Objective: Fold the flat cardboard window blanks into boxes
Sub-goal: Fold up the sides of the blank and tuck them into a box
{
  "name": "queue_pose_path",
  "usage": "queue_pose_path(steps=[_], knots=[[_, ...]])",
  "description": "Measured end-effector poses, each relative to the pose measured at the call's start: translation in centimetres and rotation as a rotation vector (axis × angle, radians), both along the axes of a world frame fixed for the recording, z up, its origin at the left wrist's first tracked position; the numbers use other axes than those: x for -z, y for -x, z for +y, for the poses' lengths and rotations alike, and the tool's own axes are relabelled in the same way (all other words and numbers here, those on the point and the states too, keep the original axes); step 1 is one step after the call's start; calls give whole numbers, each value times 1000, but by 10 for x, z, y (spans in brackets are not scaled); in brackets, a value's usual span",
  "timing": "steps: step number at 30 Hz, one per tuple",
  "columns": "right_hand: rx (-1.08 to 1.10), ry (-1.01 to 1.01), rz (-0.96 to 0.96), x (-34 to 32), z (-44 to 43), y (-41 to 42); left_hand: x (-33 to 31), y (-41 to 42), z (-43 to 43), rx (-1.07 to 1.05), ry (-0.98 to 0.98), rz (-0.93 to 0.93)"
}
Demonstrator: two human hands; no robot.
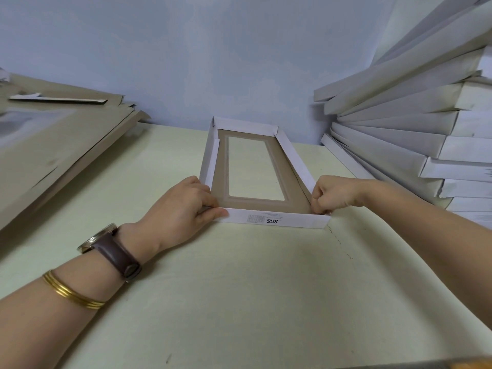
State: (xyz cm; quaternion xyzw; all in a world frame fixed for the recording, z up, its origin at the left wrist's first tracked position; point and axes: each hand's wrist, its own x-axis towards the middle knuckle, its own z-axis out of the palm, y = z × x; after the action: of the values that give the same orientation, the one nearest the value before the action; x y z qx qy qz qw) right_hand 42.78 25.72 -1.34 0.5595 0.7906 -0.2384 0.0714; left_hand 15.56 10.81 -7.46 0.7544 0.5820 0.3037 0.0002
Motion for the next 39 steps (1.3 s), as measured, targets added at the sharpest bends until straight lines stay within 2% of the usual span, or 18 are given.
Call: queue_pose_path(steps=[5,16,22,27,32,36,39], knots=[[29,64,34,-2,-2,-3,0,1,0,1,-2,7],[67,-97,-25,8,-6,5,0,-1,0,1,-17,-2],[124,-113,132,7,-2,-3,1,0,0,7,-36,3],[85,-123,109,11,-4,-5,1,-1,1,-5,-20,2],[110,-199,111,22,-3,-4,-2,-3,-1,-39,15,-50],[137,-172,175,26,-3,-6,-6,-6,0,-100,111,-143],[155,-130,160,30,-3,-4,-6,-6,2,-127,147,-137]])
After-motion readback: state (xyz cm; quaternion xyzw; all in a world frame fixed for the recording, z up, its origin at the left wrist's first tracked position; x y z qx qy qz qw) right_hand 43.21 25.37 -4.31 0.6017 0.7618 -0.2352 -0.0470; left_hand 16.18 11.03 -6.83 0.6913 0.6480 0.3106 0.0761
